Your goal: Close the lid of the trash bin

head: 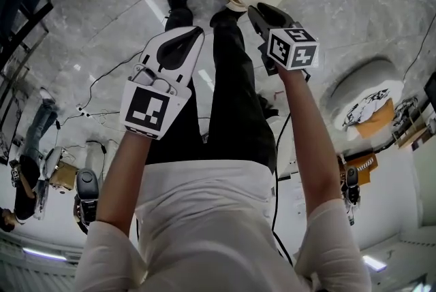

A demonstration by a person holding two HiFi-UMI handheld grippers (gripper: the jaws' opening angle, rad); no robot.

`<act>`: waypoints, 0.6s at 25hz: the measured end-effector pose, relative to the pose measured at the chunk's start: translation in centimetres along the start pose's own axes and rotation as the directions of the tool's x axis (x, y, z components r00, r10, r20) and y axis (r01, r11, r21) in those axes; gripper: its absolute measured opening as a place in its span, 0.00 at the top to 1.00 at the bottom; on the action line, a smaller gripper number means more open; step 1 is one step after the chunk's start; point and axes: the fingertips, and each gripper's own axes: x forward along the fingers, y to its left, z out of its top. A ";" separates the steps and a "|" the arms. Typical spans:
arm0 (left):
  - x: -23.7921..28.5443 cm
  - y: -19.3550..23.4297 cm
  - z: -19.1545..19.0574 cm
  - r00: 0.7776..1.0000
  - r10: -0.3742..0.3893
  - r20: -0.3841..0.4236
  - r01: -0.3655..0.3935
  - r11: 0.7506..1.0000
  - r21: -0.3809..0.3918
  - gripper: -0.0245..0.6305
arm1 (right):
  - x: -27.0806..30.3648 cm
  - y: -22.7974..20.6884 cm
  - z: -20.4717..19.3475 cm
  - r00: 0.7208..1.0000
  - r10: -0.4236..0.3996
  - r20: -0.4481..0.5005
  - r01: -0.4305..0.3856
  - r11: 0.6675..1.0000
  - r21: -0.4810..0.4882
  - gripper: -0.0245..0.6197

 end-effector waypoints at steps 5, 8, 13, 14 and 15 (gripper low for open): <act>0.2 0.7 -1.1 1.000 -0.010 -0.015 0.010 1.000 0.007 0.93 | 2.3 -0.1 -1.8 0.999 -0.031 -0.018 0.031 0.999 -0.013 0.77; 0.4 1.0 -1.8 1.000 -0.019 -0.025 0.019 1.000 0.012 0.93 | 3.6 -0.4 -2.7 0.998 -0.050 -0.026 0.050 0.999 0.000 0.77; 0.6 1.9 -2.2 0.999 -0.019 -0.037 0.019 1.000 0.002 0.93 | 5.3 -1.2 -3.5 0.997 -0.073 -0.040 0.074 0.997 0.016 0.77; 0.5 2.1 -2.2 0.999 -0.016 -0.037 0.016 1.000 -0.002 0.93 | 5.6 -1.3 -3.6 0.996 -0.075 -0.045 0.075 0.997 0.017 0.77; 0.5 2.4 -2.3 0.999 -0.013 -0.038 0.013 1.000 -0.005 0.93 | 5.9 -1.4 -3.6 0.996 -0.078 -0.050 0.079 0.997 0.016 0.77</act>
